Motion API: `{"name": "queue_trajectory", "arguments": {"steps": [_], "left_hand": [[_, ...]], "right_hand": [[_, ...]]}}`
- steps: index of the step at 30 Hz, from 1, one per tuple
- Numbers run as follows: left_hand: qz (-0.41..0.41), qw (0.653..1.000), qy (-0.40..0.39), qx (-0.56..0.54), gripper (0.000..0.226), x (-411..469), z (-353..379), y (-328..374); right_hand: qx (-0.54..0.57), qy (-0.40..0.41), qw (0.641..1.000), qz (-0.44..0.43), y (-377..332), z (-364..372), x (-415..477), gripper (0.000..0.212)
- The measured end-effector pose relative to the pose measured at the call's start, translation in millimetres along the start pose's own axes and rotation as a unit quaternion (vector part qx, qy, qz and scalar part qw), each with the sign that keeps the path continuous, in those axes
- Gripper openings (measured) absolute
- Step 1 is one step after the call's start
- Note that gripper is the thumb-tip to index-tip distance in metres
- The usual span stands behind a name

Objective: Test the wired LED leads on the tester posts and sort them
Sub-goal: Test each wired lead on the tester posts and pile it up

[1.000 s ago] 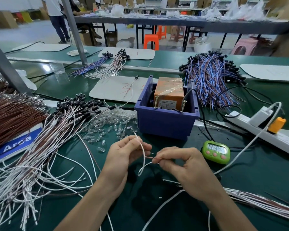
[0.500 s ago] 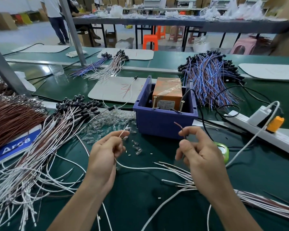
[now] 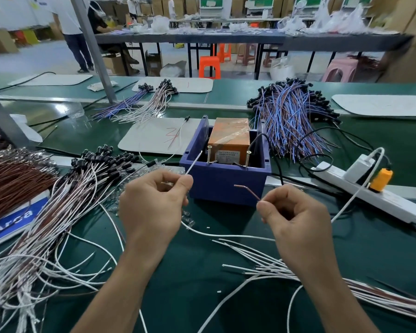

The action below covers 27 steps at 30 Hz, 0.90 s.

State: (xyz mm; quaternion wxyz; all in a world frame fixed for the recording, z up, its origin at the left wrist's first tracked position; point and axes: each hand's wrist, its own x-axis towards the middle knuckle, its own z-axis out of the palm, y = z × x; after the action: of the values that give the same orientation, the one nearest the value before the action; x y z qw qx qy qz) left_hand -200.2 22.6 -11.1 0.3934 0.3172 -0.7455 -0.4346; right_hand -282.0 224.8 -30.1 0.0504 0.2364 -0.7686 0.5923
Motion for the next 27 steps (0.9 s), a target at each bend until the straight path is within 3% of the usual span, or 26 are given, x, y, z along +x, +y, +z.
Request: {"name": "queue_trajectory", "arguments": {"steps": [6,11,27], "left_hand": [[0.019,0.996,0.055,0.070,0.023,-3,13,5],[0.027,0.998,0.033,0.046,0.034,0,20,3],[0.057,0.998,0.019,0.029,0.031,-2,21,-5]], "right_hand": [[-0.020,0.022,1.000,-0.006,5,-6,5,0.020],[-0.027,0.015,0.999,-0.016,5,-7,5,0.023],[-0.082,0.063,0.994,-0.039,-6,-2,27,0.018]]}}
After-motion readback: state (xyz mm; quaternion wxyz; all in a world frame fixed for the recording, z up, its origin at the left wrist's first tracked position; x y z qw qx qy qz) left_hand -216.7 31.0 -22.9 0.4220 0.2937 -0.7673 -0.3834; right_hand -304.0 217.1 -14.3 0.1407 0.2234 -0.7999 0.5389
